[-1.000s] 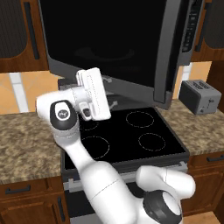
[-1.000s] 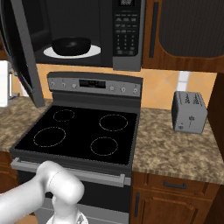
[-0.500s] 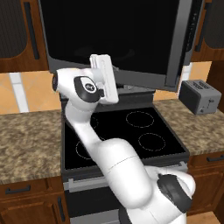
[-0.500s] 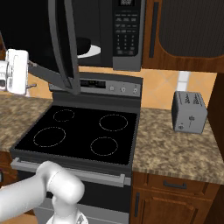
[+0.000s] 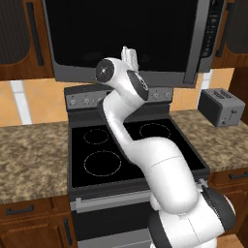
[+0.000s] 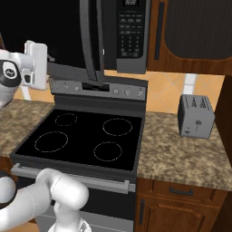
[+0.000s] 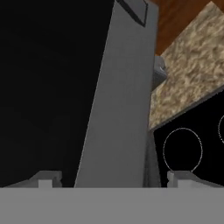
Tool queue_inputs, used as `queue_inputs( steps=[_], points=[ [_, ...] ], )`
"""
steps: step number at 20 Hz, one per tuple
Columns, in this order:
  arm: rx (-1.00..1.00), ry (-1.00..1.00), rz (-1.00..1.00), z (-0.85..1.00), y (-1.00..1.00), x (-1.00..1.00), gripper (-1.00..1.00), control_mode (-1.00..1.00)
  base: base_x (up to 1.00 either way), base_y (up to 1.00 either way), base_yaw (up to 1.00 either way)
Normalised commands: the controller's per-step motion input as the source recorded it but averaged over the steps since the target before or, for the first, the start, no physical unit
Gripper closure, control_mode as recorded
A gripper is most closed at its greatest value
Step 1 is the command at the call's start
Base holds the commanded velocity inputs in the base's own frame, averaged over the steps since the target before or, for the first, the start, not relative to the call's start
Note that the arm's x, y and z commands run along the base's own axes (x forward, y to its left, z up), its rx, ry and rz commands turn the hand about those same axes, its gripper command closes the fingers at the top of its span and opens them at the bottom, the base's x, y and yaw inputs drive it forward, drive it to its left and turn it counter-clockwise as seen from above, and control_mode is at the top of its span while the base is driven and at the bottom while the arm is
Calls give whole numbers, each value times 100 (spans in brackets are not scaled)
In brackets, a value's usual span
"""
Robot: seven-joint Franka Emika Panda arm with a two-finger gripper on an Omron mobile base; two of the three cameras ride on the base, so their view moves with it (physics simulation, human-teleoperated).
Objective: Open the microwave, place the bowl with waffle inside the microwave, then close the microwave door and turn it on.
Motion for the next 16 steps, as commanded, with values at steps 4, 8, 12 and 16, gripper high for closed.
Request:
queue_inputs(
  steps=[4,8,12,16],
  points=[
    [26,-7,34,0,-29,59,-100,-100,0,0,0],
    [24,-5,30,0,-11,61,-100,-100,0,0,0],
    [23,-3,30,0,-2,64,-100,-100,0,0,0],
    [23,0,32,0,0,73,-100,-100,0,0,0]
  ],
)
